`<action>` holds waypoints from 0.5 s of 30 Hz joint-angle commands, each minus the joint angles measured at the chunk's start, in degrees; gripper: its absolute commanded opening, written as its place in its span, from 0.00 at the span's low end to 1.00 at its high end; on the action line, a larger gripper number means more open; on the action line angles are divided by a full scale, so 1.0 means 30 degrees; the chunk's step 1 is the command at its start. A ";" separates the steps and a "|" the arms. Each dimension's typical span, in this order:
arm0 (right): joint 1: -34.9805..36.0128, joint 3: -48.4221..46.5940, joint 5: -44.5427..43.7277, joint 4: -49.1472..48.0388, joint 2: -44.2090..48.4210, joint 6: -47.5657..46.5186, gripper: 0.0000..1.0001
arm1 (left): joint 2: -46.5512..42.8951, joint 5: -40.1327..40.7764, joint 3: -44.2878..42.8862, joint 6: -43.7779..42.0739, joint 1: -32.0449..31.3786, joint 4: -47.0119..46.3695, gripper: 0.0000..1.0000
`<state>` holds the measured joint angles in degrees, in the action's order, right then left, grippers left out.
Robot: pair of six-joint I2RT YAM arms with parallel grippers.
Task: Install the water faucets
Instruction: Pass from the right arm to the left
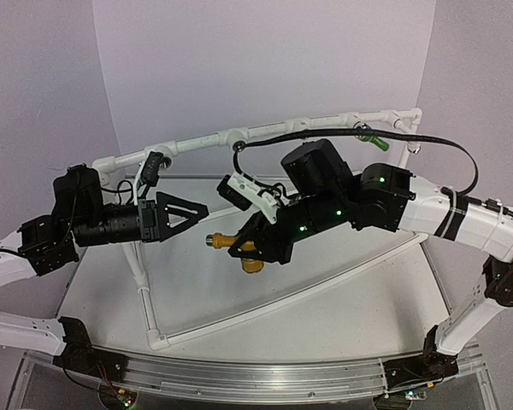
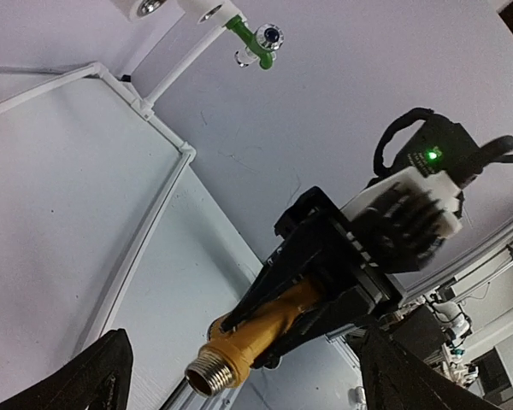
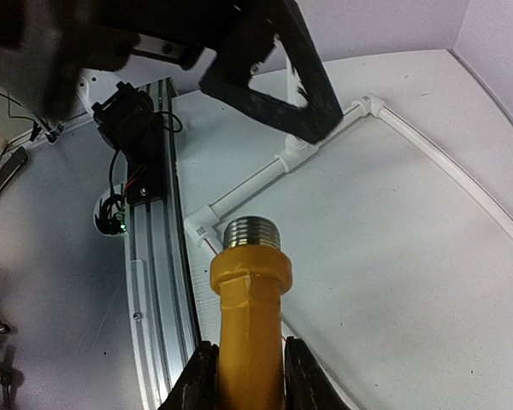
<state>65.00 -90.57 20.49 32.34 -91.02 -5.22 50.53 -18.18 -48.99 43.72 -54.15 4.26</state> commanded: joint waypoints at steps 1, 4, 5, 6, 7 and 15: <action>0.0132 0.0284 0.1683 -0.3327 0.0074 -0.0237 0.00 | 0.1068 -0.1719 0.0112 0.1496 0.0150 -0.1045 0.93; 0.0145 0.0308 0.2384 -0.4197 -0.0013 0.0003 0.00 | 0.1509 -0.3640 0.0297 0.1105 0.0150 -0.1986 0.87; 0.0155 0.0131 0.2598 -0.4215 -0.0171 0.0063 0.00 | 0.1555 -0.4242 0.0417 0.1141 0.0150 -0.2611 0.84; 0.0160 -0.0032 0.2832 -0.4219 -0.0334 0.0109 0.00 | 0.1594 -0.4751 0.0514 0.1210 0.0150 -0.3264 0.78; 0.0155 -0.0140 0.3005 -0.4219 -0.0444 0.0142 0.00 | 0.1622 -0.5086 0.0584 0.1294 0.0150 -0.3727 0.70; 0.0139 0.0903 0.1665 -0.5635 -0.0226 0.2513 0.09 | 0.0933 -0.4744 0.1160 0.1342 0.0150 -0.4460 0.05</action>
<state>65.04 -89.19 27.60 22.61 -92.06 -3.99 55.50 -31.27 -46.15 48.21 -53.52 -3.57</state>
